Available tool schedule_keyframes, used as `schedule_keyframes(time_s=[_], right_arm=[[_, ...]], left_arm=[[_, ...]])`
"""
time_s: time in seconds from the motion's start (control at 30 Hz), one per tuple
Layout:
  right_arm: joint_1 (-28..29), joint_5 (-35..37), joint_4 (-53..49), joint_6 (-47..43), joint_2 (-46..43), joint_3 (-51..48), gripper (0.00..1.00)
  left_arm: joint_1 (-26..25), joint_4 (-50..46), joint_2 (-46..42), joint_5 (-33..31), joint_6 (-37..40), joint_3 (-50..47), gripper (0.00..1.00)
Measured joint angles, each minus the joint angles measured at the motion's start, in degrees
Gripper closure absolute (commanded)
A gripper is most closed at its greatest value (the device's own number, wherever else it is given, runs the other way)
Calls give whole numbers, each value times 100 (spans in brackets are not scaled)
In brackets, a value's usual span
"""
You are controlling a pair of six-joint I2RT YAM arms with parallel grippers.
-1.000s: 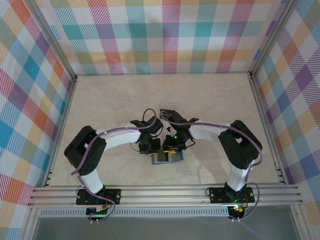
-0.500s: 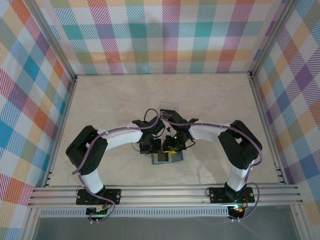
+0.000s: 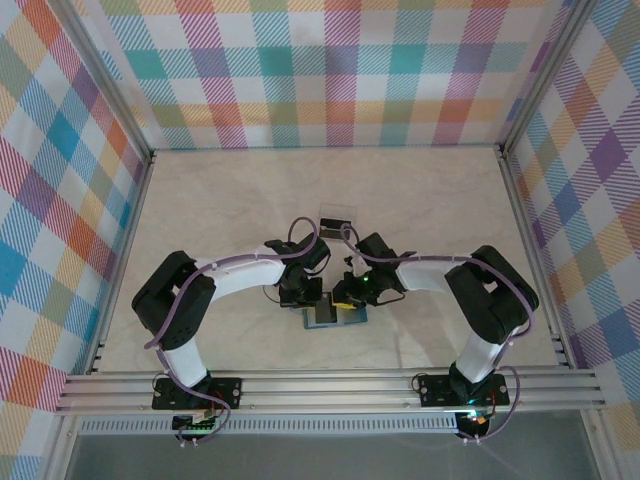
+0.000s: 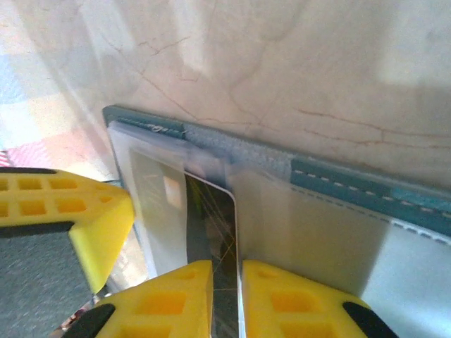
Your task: Take the credit cards out of the card holder
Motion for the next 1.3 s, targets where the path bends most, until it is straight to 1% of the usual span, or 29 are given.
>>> schedule_keyframes(time_s=[0.17, 0.27, 0.47, 0.67, 0.77, 1.1, 1.3], right_arm=[[-96, -511, 719, 225, -20, -256, 84], [-105, -658, 892, 269, -20, -258, 86], [-133, -702, 938, 306, -20, -286, 92], [-170, -623, 844, 249, -33, -291, 95], [-201, -442, 522, 101, -175, -278, 96], [-229, 459, -1698, -791, -535, 592, 98], [-232, 800, -2411, -1084, -553, 898, 98]], left_arm=[[0, 37, 0, 2, 0, -11, 95], [0, 35, 0, 2, -2, -11, 95], [0, 35, 0, 0, -2, -13, 95], [0, 35, -2, 0, 0, -13, 95], [0, 35, -4, 0, 0, -13, 95], [0, 120, -85, 0, -2, -101, 94], [0, 122, -85, 2, 0, -103, 94]])
